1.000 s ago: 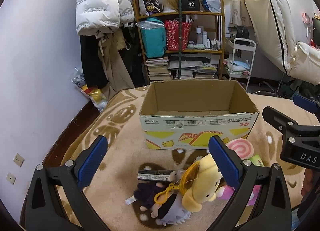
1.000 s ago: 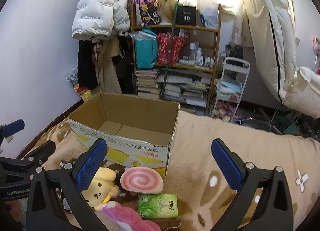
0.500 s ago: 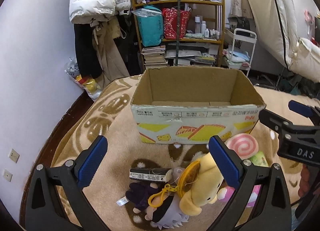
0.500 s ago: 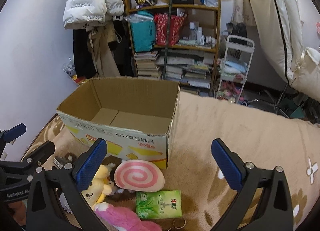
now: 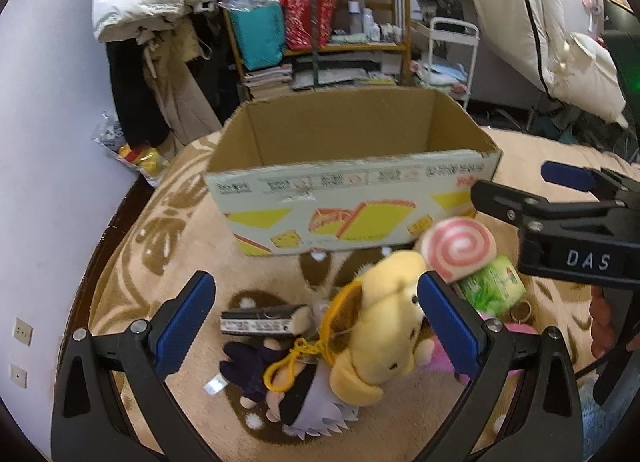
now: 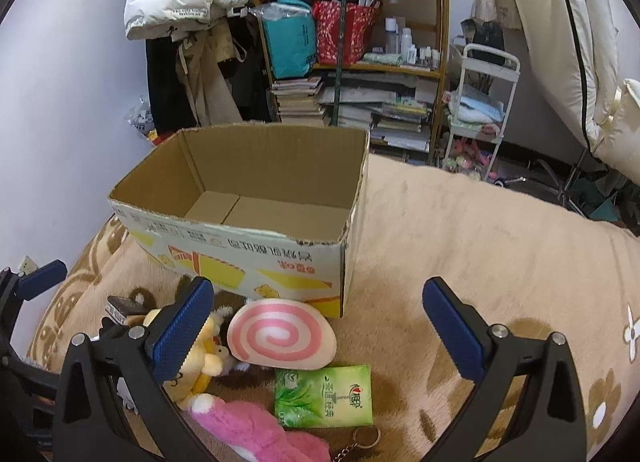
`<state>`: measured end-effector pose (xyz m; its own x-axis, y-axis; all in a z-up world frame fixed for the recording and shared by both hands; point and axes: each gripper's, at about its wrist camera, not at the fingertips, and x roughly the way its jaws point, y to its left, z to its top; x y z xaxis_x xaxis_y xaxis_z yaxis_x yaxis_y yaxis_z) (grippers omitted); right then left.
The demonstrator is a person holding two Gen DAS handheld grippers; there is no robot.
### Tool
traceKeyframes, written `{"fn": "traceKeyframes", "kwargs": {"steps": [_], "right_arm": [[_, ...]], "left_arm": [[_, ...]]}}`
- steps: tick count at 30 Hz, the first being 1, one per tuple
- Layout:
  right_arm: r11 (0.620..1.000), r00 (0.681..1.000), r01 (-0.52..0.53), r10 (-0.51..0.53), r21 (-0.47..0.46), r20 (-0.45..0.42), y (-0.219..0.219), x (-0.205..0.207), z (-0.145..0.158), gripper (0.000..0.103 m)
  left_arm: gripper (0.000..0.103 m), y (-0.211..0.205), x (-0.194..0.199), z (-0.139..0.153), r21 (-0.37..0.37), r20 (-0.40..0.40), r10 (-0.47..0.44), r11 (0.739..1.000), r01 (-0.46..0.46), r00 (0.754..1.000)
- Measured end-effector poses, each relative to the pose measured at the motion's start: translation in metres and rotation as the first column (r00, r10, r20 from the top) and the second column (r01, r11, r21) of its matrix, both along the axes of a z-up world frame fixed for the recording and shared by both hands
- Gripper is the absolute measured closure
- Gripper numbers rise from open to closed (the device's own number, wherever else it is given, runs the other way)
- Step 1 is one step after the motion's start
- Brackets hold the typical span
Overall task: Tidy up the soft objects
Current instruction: 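Lower the left tool onto the yellow plush dog while the right tool lowers onto the swirl cushion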
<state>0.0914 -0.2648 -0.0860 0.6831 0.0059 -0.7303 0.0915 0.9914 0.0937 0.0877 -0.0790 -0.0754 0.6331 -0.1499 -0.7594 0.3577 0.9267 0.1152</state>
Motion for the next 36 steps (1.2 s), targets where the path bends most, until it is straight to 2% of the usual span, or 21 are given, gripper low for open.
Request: {"fn": "traceKeyframes", "kwargs": {"steps": [10, 16, 25, 34, 36], "right_arm": [[0.999, 0.994, 0.007, -0.001, 0.054, -0.109, -0.006, 0.009, -0.022, 0.000], [0.999, 0.982, -0.032, 0.038, 0.037, -0.184, 0.002, 0.013, -0.037, 0.000], [0.997, 0.973, -0.053, 0.063, 0.053, -0.221, 0.008, 0.015, -0.049, 0.000], [0.995, 0.965, -0.031, 0.053, 0.090, -0.257, 0.003, 0.023, -0.061, 0.000], [0.993, 0.958, -0.031, 0.061, 0.111, -0.280, 0.003, 0.025, -0.065, 0.004]], "left_arm": [[0.003, -0.011, 0.002, -0.022, 0.027, -0.094, -0.051, 0.998, 0.054, 0.994], [0.003, -0.017, 0.002, -0.034, 0.046, -0.137, -0.075, 0.996, 0.082, 0.988], [0.004, -0.019, 0.007, -0.051, 0.071, -0.186, -0.066, 0.994, 0.080, 0.980], [0.027, -0.021, 0.007, -0.053, 0.069, -0.170, -0.103, 0.991, 0.116, 0.980], [0.030, -0.020, 0.008, -0.053, 0.060, -0.171, -0.106, 0.991, 0.117, 0.980]]}}
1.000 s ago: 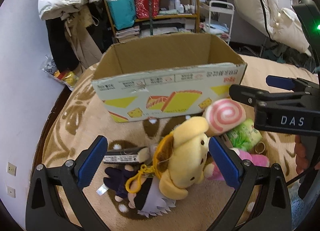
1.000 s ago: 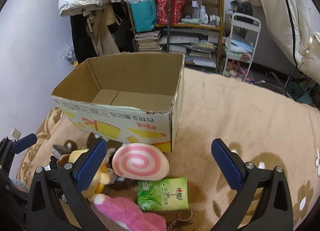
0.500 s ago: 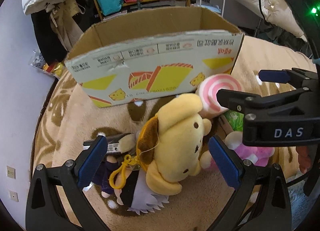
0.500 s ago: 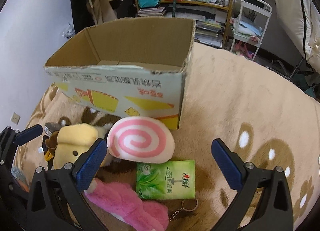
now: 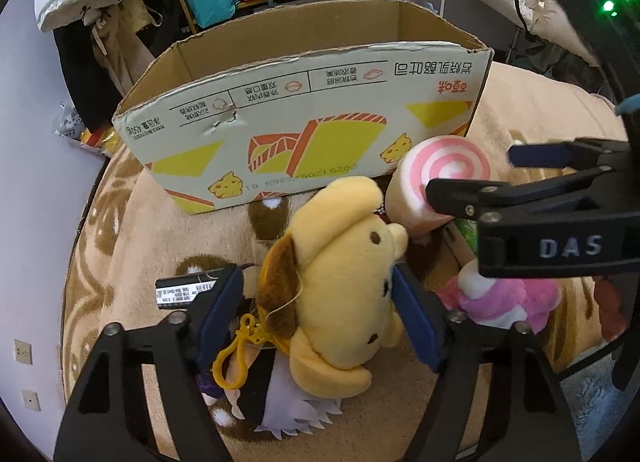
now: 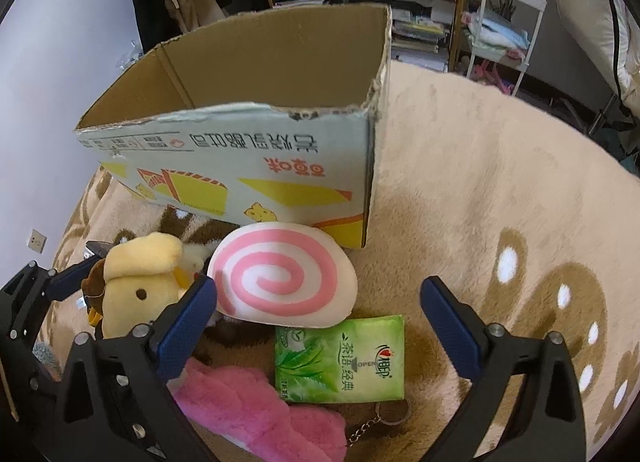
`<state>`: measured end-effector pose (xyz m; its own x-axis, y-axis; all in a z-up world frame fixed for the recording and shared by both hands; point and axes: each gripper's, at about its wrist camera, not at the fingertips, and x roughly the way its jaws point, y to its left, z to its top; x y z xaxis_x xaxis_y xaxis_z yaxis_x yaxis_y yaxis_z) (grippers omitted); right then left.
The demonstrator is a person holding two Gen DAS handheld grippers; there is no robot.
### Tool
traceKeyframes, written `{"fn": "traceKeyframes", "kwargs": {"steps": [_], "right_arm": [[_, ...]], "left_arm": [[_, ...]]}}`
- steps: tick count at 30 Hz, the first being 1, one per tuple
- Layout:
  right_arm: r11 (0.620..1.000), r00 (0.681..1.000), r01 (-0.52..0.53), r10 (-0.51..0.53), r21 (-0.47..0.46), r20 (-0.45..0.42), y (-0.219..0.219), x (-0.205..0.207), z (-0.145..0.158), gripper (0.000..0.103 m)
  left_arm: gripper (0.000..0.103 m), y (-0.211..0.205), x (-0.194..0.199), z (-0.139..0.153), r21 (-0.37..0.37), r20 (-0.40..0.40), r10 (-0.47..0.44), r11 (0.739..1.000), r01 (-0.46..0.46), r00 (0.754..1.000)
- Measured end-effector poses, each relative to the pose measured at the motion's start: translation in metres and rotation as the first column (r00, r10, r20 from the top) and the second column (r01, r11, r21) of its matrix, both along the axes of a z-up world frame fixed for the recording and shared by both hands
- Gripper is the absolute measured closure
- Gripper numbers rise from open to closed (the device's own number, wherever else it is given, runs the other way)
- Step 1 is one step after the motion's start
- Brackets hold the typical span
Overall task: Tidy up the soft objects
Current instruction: 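Lower the left tool onto the yellow plush dog while the right tool lowers onto the swirl cushion, then close the left tool on the yellow dog while the right tool closes on the swirl cushion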
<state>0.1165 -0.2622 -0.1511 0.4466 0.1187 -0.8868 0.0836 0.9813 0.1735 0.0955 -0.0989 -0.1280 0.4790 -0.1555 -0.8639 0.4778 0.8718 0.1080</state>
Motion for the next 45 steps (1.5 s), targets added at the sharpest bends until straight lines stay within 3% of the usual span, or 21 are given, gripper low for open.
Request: {"fn": "traceKeyframes", "kwargs": {"steps": [6, 10, 15, 45], "right_arm": [[1.000, 1.000, -0.012, 0.012, 0.010, -0.017, 0.002, 0.003, -0.006, 0.013], [0.998, 0.999, -0.020, 0.022, 0.055, -0.031, 0.004, 0.004, -0.008, 0.039], [0.999, 0.999, -0.043, 0.044, 0.016, -0.026, 0.011, 0.003, -0.005, 0.051], [0.999, 0.999, -0.035, 0.035, 0.010, -0.022, 0.014, 0.004, -0.005, 0.050]], "left_arm": [[0.043, 0.001, 0.000, 0.001, -0.025, -0.009, -0.010, 1.000, 0.010, 1.000], [0.048, 0.005, 0.003, 0.002, -0.043, -0.017, -0.003, 0.999, 0.003, 1.000], [0.049, 0.008, 0.005, 0.003, -0.061, -0.017, 0.011, 0.998, -0.012, 1.000], [0.047, 0.019, 0.007, 0.012, -0.106, -0.003, 0.073, 0.992, -0.073, 0.997]]}}
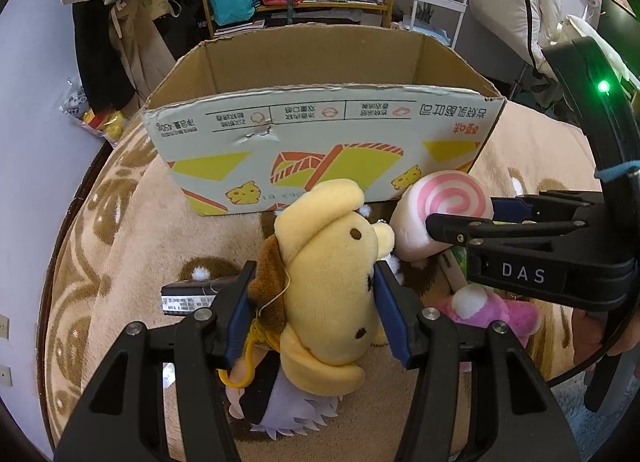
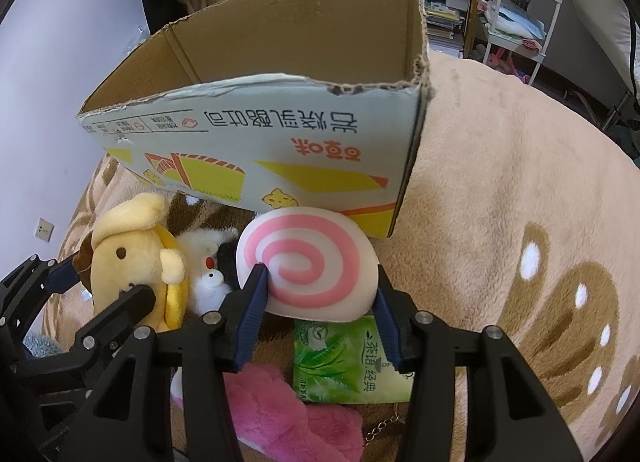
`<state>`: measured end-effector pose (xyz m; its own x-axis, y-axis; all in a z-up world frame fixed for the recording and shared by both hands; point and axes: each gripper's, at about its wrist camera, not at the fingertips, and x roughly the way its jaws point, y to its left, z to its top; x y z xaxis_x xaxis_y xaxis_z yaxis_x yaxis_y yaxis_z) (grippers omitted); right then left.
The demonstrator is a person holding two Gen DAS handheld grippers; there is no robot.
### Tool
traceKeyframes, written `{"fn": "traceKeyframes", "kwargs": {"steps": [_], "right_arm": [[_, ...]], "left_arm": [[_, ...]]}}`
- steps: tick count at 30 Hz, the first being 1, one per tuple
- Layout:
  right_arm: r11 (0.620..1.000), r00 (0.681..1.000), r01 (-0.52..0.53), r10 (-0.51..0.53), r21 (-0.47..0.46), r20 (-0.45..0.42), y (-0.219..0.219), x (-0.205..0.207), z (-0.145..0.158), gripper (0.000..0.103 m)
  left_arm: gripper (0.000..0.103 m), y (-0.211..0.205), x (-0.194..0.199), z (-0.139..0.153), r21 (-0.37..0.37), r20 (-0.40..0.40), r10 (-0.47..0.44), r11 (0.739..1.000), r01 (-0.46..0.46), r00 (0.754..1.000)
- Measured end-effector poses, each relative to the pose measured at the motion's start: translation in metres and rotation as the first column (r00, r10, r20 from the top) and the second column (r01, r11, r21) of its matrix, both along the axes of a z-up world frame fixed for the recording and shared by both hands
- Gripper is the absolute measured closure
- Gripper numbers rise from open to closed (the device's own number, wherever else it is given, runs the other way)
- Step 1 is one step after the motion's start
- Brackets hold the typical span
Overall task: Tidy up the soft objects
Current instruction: 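Close the left tool on the yellow dog while the right tool closes on the swirl cushion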
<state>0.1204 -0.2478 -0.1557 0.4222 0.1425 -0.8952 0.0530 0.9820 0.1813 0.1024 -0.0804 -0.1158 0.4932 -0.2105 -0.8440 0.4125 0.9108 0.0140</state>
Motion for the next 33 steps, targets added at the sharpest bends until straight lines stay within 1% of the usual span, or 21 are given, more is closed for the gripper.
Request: {"fn": "traceKeyframes", "kwargs": {"steps": [8, 19, 22, 28, 30, 33], "right_arm": [[1.000, 1.000, -0.008, 0.009, -0.014, 0.014, 0.004, -0.003, 0.003, 0.050], [1.000, 1.000, 0.016, -0.016, -0.022, 0.022, 0.003, -0.012, 0.012, 0.050], [1.000, 0.999, 0.026, -0.025, -0.017, 0.034, 0.001, -0.015, 0.016, 0.050], [1.000, 0.996, 0.028, -0.027, -0.012, 0.089, 0.002, -0.022, 0.029, 0.050], [1.000, 0.995, 0.031, -0.031, 0.005, 0.099, 0.001, -0.025, 0.032, 0.050], [0.999, 0.993, 0.037, -0.040, 0.032, 0.107, -0.001, -0.028, 0.035, 0.050]], "left_arm": [[0.047, 0.001, -0.002, 0.004, -0.006, 0.012, 0.007, 1.000, -0.007, 1.000], [0.047, 0.007, -0.009, 0.016, -0.036, 0.045, 0.025, 0.999, -0.024, 0.999], [0.047, 0.010, -0.010, 0.019, -0.040, 0.053, 0.032, 0.999, -0.030, 0.998], [0.047, 0.013, -0.015, 0.024, -0.050, 0.069, 0.046, 0.998, -0.042, 0.997], [0.047, 0.014, -0.017, 0.026, -0.059, 0.070, 0.043, 0.997, -0.038, 0.997], [0.047, 0.015, -0.020, 0.030, -0.059, 0.092, 0.048, 0.997, -0.043, 0.995]]}}
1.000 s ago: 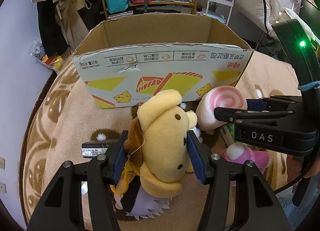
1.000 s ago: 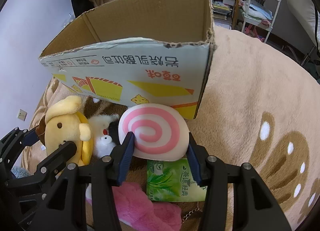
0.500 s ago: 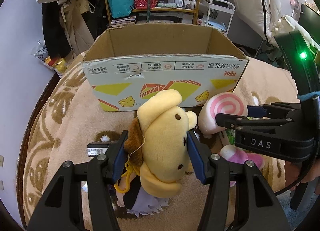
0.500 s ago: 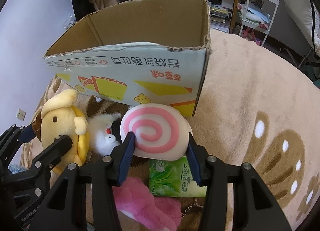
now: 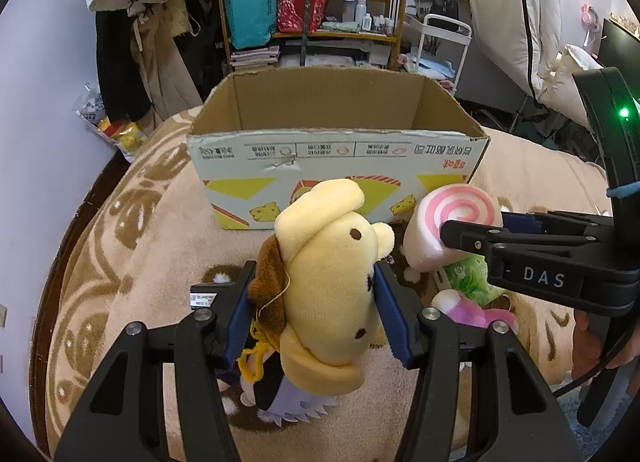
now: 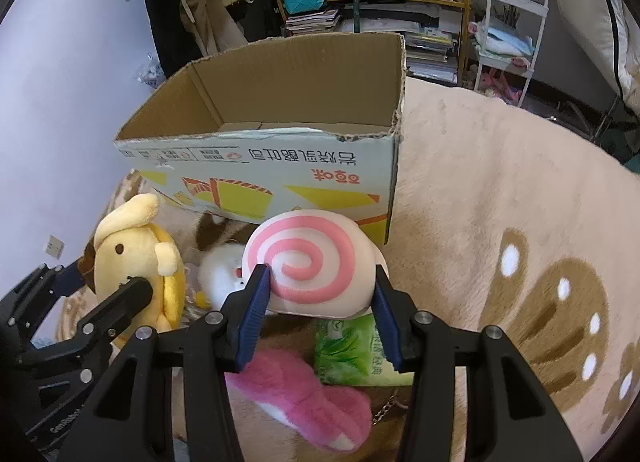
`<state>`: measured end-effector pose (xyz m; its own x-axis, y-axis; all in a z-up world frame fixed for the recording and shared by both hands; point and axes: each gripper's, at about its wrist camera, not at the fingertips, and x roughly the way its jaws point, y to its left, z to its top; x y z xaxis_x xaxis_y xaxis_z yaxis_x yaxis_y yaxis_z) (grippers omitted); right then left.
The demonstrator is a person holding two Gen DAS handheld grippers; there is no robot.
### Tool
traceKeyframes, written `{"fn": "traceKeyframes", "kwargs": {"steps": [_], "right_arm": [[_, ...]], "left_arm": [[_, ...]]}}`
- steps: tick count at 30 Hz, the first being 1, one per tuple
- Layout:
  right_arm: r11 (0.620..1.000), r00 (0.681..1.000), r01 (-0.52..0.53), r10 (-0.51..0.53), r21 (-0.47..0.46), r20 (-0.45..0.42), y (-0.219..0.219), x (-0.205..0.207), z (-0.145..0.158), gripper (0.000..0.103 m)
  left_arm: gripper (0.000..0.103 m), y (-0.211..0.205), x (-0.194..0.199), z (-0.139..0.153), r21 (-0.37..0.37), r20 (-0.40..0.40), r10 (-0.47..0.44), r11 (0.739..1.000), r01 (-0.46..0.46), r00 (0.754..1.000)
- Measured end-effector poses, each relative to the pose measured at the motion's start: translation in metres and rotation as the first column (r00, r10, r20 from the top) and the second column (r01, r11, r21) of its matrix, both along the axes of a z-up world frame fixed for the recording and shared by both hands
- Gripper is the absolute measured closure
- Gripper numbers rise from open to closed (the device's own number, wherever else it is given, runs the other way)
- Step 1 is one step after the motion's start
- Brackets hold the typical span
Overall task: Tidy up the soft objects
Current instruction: 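Close the left tool on the yellow dog while the right tool closes on the swirl cushion, then carry the yellow dog and swirl cushion over the box and release both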
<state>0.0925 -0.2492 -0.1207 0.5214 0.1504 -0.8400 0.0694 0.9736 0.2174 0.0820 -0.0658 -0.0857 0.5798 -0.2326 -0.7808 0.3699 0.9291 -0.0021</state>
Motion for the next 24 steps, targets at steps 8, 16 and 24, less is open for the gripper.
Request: {"fn": "traceKeyframes", "kwargs": {"steps": [8, 16, 24], "right_arm": [[1.000, 0.997, 0.009, -0.007, -0.029, 0.075, -0.001, -0.012, 0.022, 0.058], [0.999, 0.980, 0.000, 0.010, -0.047, 0.200, 0.005, -0.030, 0.052, 0.058], [0.997, 0.925, 0.002, 0.029, -0.081, 0.380, 0.018, -0.049, 0.091, 0.059]], "left_arm": [[0.047, 0.006, -0.013, 0.018, 0.002, 0.091, 0.033, 0.999, -0.033, 0.995], [0.047, 0.022, -0.035, 0.048, -0.006, 0.228, 0.083, 0.996, -0.084, 0.970], [0.047, 0.033, -0.043, 0.076, -0.023, 0.318, 0.104, 0.995, -0.102, 0.942]]}}
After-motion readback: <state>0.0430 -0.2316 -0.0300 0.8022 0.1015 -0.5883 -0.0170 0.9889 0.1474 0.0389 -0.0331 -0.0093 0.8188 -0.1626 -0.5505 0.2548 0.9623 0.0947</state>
